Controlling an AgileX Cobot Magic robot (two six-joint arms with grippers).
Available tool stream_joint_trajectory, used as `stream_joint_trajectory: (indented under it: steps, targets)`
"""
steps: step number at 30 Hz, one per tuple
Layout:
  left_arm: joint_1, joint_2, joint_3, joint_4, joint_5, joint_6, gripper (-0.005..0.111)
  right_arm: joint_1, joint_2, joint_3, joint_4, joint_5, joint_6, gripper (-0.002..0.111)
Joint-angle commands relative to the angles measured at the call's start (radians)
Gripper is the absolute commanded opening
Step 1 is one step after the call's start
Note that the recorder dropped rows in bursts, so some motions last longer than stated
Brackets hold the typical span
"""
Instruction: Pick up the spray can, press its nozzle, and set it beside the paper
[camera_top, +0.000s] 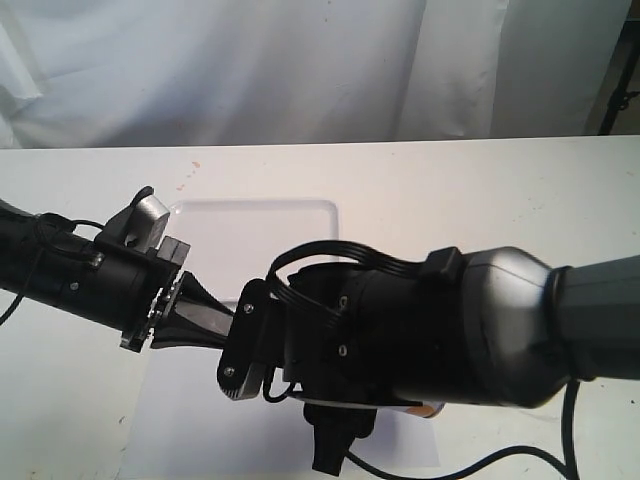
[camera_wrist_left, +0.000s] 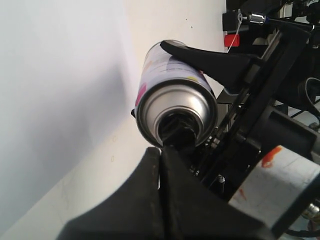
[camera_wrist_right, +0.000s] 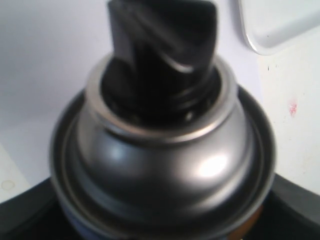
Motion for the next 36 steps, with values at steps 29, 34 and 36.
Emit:
stream_joint_trajectory:
  steps: [29,34,36]
  targets:
    - [-0.071,0.029,-0.005,-0.044,-0.035,0.039,0.0,-0.003,-0.01,-0.005,-0.024,-0.023,-0.005,0.0]
    - [-0.071,0.029,-0.005,-0.044,-0.035,0.039,0.0,-0.003,-0.01,-0.005,-0.024,-0.023,-0.005,0.0]
    - [-0.071,0.029,-0.005,-0.044,-0.035,0.039,0.0,-0.003,-0.01,-0.005,-0.024,-0.023,-0.005,0.0]
